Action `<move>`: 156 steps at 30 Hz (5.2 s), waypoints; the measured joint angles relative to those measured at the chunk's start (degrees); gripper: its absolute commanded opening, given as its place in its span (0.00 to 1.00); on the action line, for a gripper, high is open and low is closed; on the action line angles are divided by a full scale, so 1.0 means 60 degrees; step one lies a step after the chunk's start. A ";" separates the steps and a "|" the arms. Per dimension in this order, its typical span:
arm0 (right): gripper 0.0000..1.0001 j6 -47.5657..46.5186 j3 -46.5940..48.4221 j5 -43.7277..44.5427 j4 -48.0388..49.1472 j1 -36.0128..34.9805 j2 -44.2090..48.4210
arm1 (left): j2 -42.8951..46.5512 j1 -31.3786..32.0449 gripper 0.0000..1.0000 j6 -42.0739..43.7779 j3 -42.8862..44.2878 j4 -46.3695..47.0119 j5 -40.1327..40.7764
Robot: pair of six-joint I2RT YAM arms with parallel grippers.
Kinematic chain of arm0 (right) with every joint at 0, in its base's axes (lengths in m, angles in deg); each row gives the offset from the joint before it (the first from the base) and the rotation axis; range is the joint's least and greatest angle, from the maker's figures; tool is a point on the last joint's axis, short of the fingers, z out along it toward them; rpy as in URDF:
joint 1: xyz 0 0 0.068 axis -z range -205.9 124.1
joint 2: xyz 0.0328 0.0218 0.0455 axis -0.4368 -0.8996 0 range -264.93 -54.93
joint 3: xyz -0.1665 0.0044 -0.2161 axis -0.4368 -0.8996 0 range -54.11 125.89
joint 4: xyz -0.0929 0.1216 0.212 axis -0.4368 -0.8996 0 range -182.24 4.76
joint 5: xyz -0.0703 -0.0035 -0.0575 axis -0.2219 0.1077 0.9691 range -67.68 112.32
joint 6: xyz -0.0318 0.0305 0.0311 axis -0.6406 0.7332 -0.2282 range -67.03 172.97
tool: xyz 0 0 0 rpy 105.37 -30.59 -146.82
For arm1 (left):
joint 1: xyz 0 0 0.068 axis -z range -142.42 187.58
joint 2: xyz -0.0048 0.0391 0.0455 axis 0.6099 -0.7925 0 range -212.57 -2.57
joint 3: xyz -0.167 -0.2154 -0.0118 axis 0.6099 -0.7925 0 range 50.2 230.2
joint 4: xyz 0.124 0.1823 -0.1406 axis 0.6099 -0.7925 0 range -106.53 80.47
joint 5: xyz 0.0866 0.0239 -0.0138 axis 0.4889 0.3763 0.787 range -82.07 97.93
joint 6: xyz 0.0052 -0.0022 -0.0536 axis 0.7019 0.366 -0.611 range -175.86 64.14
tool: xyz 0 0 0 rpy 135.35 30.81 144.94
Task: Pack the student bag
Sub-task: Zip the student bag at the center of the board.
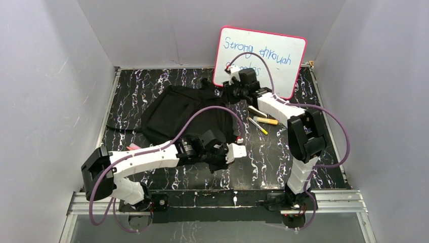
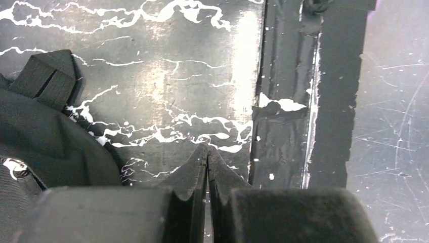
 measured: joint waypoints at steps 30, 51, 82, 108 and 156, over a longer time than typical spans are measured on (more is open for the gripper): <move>0.81 0.5067 -0.5217 0.1421 0.0157 0.0328 0.5519 | 0.1745 -0.2798 0.47 -0.0790 -0.1381 0.2055 0.0546; 0.74 0.6113 -0.5537 -0.0284 0.0645 0.0328 0.5264 | -0.0565 -0.4197 0.41 0.1654 -0.0244 0.1217 -0.3486; 0.73 0.6116 -0.5548 -0.0623 0.0918 0.0328 0.5049 | -0.1545 -0.4237 0.00 0.2004 0.0069 0.0597 -0.4452; 0.76 0.6040 -0.5519 -0.0441 0.0703 0.0146 0.4925 | -0.0455 -0.4233 0.26 0.1421 0.0182 0.0688 -0.2189; 0.29 0.5519 -0.4397 0.4783 -0.0648 -0.2707 0.3654 | -0.1282 -0.6608 0.00 -0.2601 -0.0098 0.1016 0.2506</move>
